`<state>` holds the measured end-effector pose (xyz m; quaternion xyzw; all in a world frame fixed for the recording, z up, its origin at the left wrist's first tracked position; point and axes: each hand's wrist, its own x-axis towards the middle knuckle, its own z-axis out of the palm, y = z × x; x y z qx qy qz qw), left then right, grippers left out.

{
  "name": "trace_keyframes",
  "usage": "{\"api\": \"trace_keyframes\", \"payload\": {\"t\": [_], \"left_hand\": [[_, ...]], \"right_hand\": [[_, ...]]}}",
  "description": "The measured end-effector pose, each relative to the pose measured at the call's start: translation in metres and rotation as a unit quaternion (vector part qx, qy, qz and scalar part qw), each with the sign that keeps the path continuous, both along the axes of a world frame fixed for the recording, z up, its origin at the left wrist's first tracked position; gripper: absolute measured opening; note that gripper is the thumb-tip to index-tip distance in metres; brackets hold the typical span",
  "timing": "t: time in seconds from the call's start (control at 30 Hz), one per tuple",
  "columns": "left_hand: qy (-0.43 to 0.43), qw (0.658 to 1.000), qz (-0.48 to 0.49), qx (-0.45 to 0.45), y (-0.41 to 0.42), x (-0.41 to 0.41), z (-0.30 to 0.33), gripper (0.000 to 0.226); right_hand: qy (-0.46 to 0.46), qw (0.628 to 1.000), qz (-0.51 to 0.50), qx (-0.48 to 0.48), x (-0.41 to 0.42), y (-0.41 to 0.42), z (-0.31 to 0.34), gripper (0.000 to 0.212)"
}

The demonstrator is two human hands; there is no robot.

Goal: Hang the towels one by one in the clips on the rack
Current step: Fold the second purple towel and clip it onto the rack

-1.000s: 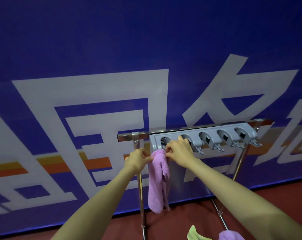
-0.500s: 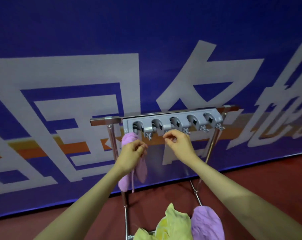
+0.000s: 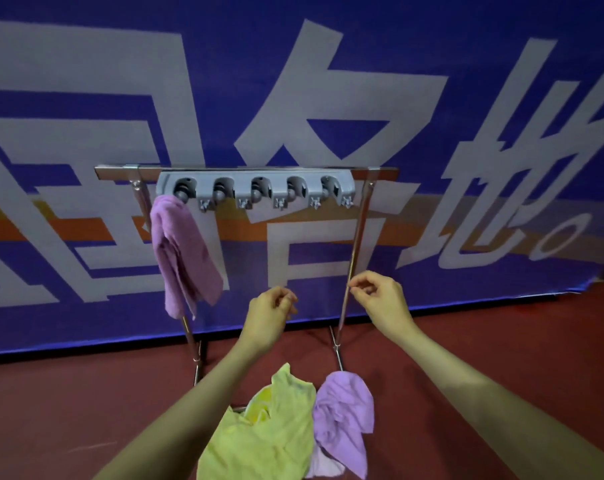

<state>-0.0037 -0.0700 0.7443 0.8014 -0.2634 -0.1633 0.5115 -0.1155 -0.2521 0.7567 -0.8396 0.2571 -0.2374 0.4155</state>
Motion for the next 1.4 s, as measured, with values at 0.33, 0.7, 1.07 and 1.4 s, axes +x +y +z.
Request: {"api": "trace_keyframes", "payload": {"t": [0.33,0.7,1.07,1.4], "left_hand": [[0.08,0.996,0.007,0.042,-0.055,-0.034,-0.112,0.02],[0.116,0.985,-0.013,0.124,-0.106,-0.021,-0.403,0.021],[0.092,0.969,-0.101,0.206,-0.128,-0.041,-0.687,0.017],[-0.073,0.903,-0.205,0.371,-0.138,-0.064,-0.755,0.049]], "right_hand": [[0.043,0.995,-0.055,0.066,-0.04,-0.058,-0.127,0.021],[0.109,0.988,-0.083,0.067,-0.035,-0.112,-0.409,0.022],[0.177,0.979,-0.083,0.061,-0.066,-0.116,-0.702,0.026],[0.278,0.952,-0.068,0.109,-0.094,-0.108,-0.773,0.023]]}}
